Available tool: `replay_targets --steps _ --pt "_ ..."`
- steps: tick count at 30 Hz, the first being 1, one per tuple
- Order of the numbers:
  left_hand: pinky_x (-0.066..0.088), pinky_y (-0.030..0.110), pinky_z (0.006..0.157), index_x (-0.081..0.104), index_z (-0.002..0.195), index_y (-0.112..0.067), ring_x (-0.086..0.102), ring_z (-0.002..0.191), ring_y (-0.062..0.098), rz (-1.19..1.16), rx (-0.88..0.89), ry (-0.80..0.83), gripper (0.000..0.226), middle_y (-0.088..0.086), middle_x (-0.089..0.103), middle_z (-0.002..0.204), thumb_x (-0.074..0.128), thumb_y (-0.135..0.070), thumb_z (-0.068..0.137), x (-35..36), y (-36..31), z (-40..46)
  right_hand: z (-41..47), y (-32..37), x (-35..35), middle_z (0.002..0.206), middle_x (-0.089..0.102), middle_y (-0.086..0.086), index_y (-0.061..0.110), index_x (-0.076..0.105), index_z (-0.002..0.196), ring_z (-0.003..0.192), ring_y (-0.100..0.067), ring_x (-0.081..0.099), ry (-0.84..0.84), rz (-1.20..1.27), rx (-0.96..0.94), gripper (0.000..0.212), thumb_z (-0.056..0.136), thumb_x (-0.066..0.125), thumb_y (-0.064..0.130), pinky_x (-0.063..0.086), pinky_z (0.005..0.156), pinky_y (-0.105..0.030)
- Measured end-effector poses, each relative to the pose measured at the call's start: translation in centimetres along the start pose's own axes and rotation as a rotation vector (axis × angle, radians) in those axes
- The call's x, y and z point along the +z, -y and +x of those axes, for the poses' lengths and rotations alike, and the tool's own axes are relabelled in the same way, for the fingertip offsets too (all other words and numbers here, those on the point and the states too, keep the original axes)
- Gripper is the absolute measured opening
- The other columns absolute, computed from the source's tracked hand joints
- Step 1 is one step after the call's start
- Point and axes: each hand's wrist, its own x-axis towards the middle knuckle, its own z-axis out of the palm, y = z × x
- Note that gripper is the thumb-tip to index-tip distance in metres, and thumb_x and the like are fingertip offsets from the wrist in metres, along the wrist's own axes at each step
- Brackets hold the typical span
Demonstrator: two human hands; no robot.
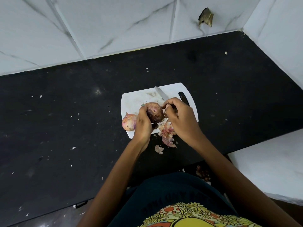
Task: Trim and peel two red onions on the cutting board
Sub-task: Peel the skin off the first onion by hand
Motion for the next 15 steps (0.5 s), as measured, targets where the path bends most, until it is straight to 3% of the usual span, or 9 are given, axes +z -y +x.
replay_targets --steps 4,6,8,15 --pt "0.045 0.03 0.068 0.054 0.106 -0.006 0.055 0.086 0.019 0.087 0.1 0.023 0.041 0.023 0.059 0.105 0.02 -0.029 0.103 -0.5 0.3 0.4 0.2 -0.2 0.0 0.099 0.063 0.003 0.014 0.062 0.103 0.082 -0.005 0.063 0.059 0.063 0.065 0.018 0.088 0.065 0.024 0.051 0.065 -0.015" --pt "0.042 0.025 0.061 0.05 0.107 -0.003 0.049 0.079 0.017 0.141 0.153 0.048 0.039 0.027 0.051 0.101 0.019 -0.026 0.103 -0.7 0.5 0.6 0.3 -0.1 -0.1 0.094 0.067 0.006 0.016 0.063 0.1 0.08 -0.006 0.066 0.09 0.091 0.117 0.023 0.081 0.073 0.023 0.055 0.066 -0.017" --pt "0.041 0.02 0.056 0.048 0.108 -0.001 0.046 0.075 0.012 0.164 0.177 0.056 0.037 0.019 0.048 0.094 0.02 -0.023 0.103 -0.8 0.6 0.6 0.5 -0.1 -0.3 0.089 0.069 0.006 0.014 0.065 0.096 0.077 -0.006 0.068 0.092 0.097 0.133 0.022 0.078 0.075 0.019 0.057 0.068 -0.022" --pt "0.043 0.015 0.057 0.045 0.111 0.008 0.046 0.08 0.018 0.177 0.219 0.081 0.036 0.019 0.049 0.094 0.021 -0.018 0.104 -0.9 0.3 0.8 1.2 -0.1 -0.4 0.084 0.071 -0.002 0.008 0.067 0.093 0.076 -0.009 0.068 0.088 0.122 0.115 0.025 0.072 0.079 0.013 0.056 0.071 -0.02"
